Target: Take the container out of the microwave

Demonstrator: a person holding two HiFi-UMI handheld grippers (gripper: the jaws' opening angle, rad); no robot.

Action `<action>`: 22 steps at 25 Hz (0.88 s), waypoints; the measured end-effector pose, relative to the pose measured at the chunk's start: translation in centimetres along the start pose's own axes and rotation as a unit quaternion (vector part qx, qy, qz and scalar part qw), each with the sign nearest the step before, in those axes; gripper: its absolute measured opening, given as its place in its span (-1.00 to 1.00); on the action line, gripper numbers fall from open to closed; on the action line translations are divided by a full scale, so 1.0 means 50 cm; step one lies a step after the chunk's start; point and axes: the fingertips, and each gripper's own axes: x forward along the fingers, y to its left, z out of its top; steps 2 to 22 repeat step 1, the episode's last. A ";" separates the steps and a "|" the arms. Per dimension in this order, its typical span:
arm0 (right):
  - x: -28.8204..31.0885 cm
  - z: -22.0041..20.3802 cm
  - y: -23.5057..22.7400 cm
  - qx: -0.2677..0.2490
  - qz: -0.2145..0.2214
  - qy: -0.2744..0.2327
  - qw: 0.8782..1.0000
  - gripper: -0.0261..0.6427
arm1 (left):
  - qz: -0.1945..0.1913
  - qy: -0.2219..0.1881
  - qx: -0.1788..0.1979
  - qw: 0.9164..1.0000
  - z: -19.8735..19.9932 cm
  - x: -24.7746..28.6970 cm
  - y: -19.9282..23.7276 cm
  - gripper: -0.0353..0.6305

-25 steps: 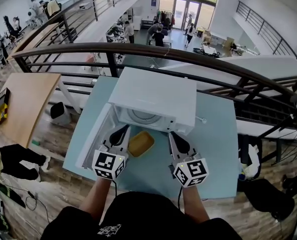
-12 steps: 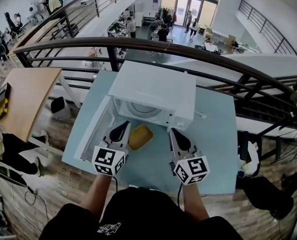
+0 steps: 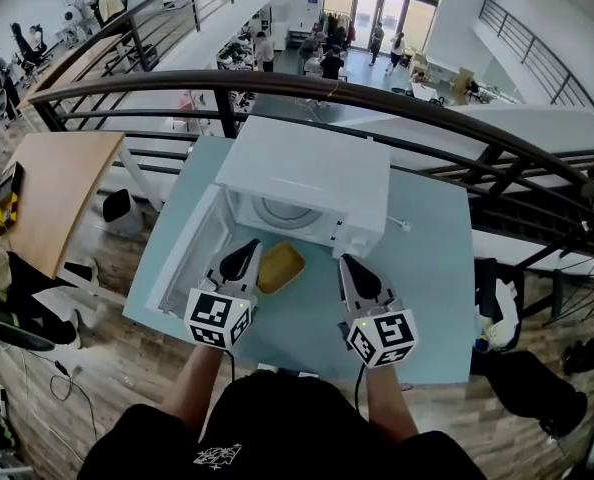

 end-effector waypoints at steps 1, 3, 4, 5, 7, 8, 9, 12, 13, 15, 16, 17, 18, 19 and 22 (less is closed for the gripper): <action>-0.003 -0.001 -0.001 0.000 0.000 0.000 1.000 -0.90 | 0.000 0.001 0.001 1.000 -0.001 0.000 -0.004 -0.87; -0.003 -0.001 -0.001 0.000 0.000 0.000 1.000 -0.90 | 0.000 0.001 0.001 1.000 -0.001 0.000 -0.004 -0.87; -0.003 -0.001 -0.001 0.000 0.000 0.000 1.000 -0.90 | 0.000 0.001 0.001 1.000 -0.001 0.000 -0.004 -0.87; -0.003 -0.001 -0.001 0.000 0.000 0.000 1.000 -0.90 | 0.000 0.001 0.001 1.000 -0.001 0.000 -0.004 -0.87; -0.003 -0.001 -0.001 0.000 0.000 0.000 1.000 -0.90 | 0.000 0.001 0.001 1.000 -0.001 0.000 -0.004 -0.87; -0.003 -0.001 -0.001 0.000 0.000 0.000 1.000 -0.90 | 0.000 0.001 0.001 1.000 -0.001 0.000 -0.004 -0.87; -0.003 -0.001 -0.001 0.000 0.000 0.000 1.000 -0.90 | 0.000 0.001 0.001 1.000 -0.001 0.000 -0.004 -0.87; -0.003 -0.001 -0.001 0.000 0.000 0.000 1.000 -0.90 | 0.000 0.001 0.001 1.000 -0.001 0.000 -0.004 -0.87; -0.003 -0.001 -0.001 0.000 0.000 0.000 1.000 -0.90 | 0.000 0.001 0.001 1.000 -0.001 0.000 -0.004 -0.87; -0.003 -0.001 -0.001 0.000 0.000 0.000 1.000 -0.90 | 0.000 0.001 0.001 1.000 -0.001 0.000 -0.004 -0.87; -0.003 -0.001 -0.001 0.000 0.000 0.000 1.000 -0.90 | 0.000 0.001 0.001 1.000 -0.001 0.000 -0.004 -0.87; -0.003 -0.001 -0.001 0.000 0.000 0.000 1.000 -0.90 | 0.000 0.001 0.001 1.000 -0.001 0.000 -0.004 -0.87; -0.003 -0.001 -0.001 0.000 0.000 0.000 1.000 -0.90 | 0.000 0.001 0.001 1.000 -0.001 0.000 -0.004 -0.87; -0.003 -0.001 -0.001 0.000 0.000 0.000 1.000 -0.90 | 0.000 0.001 0.001 1.000 -0.001 0.000 -0.004 -0.87; -0.003 -0.001 -0.001 0.000 0.000 0.000 1.000 -0.90 | 0.000 0.001 0.001 1.000 -0.001 0.000 -0.004 -0.87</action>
